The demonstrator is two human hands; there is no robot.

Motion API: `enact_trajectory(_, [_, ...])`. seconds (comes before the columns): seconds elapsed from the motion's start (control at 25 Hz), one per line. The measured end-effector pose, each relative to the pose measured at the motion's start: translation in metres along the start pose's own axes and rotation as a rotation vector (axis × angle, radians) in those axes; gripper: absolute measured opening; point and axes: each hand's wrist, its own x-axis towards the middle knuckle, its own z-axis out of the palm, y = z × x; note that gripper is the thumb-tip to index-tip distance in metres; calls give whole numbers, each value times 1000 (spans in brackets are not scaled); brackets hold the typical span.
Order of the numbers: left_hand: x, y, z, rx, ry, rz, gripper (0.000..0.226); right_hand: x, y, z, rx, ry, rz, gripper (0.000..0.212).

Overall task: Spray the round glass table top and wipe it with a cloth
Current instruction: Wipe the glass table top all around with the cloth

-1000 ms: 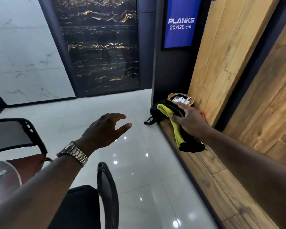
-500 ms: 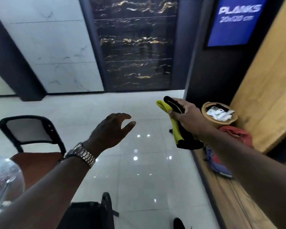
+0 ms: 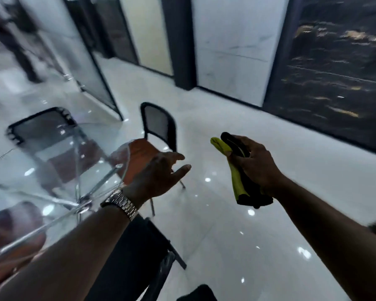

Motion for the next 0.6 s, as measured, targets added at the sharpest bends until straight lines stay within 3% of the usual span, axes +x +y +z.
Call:
enact_trajectory(0.16, [6, -63, -6, -4, 128, -205, 32, 93, 1, 83, 11, -222, -83, 57])
enact_trajectory(0.4, [-8, -146, -18, -43, 231, -616, 52, 186, -33, 208, -12, -579, -217, 49])
enact_trajectory(0.6, [-46, -171, -27, -32, 289, -913, 47, 228, -67, 309, -10, -883, -339, 50])
